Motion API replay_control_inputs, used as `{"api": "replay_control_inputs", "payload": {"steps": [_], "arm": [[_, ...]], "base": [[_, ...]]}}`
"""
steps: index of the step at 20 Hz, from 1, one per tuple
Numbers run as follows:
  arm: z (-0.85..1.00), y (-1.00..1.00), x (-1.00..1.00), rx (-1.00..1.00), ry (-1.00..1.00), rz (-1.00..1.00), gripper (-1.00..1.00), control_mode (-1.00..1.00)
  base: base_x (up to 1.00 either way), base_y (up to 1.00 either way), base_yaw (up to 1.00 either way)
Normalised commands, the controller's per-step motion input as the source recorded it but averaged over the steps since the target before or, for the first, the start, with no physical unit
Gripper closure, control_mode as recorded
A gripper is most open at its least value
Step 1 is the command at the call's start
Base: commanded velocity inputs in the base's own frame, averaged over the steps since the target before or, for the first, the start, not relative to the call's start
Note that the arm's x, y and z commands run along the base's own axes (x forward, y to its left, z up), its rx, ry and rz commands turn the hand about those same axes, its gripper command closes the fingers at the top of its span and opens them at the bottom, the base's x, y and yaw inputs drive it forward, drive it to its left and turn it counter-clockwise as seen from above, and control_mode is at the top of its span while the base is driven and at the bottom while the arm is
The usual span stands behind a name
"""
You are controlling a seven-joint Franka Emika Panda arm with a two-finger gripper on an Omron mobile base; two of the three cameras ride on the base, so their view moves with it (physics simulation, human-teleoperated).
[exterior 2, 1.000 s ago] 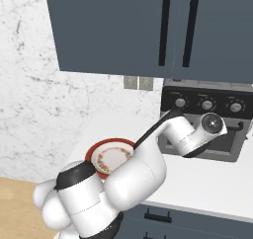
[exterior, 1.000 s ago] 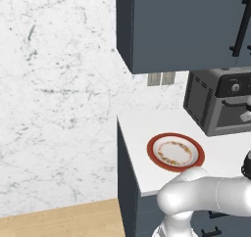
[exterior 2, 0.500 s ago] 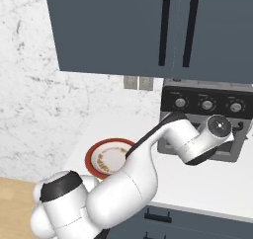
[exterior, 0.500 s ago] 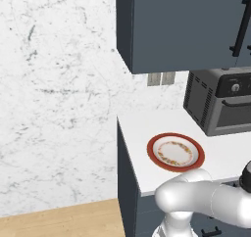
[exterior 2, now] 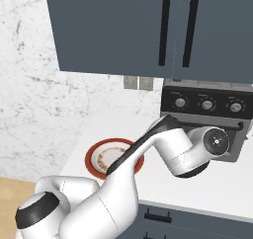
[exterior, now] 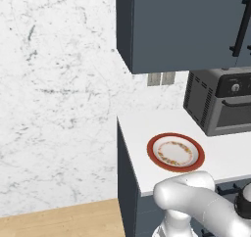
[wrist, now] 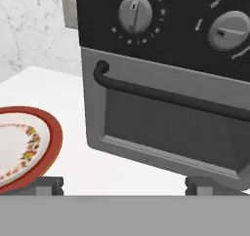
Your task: Pick up the kebab skewer and baguette bread, and place them inside the toaster oven. Close the toaster oven door and start by setting the timer.
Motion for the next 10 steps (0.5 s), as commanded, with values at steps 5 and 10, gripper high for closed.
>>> {"api": "replay_control_inputs", "payload": {"steps": [5, 10], "arm": [[0.63, 0.30, 0.00, 0.01, -0.31, 0.00, -1.00, -1.00], [0.50, 0.01, 0.00, 0.00, -0.27, -0.01, -1.00, -1.00]], "base": [[0.00, 0.00, 0.00], [0.00, 0.00, 0.00]]}}
